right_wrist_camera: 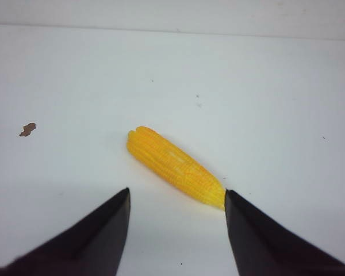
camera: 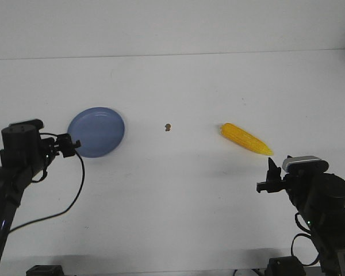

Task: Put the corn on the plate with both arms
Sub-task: 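Reach the left gripper forward to the rim of the blue plate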

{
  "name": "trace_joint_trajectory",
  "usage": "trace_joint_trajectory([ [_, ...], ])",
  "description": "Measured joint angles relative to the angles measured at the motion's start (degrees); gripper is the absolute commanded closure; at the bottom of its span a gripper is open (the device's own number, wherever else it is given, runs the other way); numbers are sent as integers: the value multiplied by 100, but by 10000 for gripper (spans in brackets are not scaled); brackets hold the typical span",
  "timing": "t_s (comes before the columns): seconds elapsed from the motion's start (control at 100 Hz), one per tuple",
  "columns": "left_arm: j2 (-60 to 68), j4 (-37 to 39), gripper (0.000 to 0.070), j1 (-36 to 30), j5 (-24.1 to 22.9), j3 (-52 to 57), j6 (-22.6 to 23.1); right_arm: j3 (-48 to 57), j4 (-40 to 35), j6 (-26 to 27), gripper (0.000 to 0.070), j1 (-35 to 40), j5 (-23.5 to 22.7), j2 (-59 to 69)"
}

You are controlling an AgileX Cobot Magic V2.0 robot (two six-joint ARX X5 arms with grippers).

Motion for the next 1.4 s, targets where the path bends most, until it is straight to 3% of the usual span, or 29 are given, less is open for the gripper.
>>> trace_joint_trajectory([
  [0.21,1414,37,359,376,170,817,-120,0,-114,0,348,0,0,0],
  [0.52,2723,136,359,791,369,909,-129,0,-160,0,348,0,0,0],
  [0.71,3206,306,359,850,638,909,-127,0,-129,0,348,0,0,0],
  [1.25,3845,597,362,850,638,909,-127,0,-122,0,348,0,2,0],
  [1.29,3849,619,381,850,649,922,-125,0,-120,0,348,0,0,0],
  [1.32,3849,636,432,850,645,922,-125,0,-116,0,348,0,0,0],
  [1.4,3858,632,662,850,645,922,-114,0,-94,0,348,0,2,0],
])
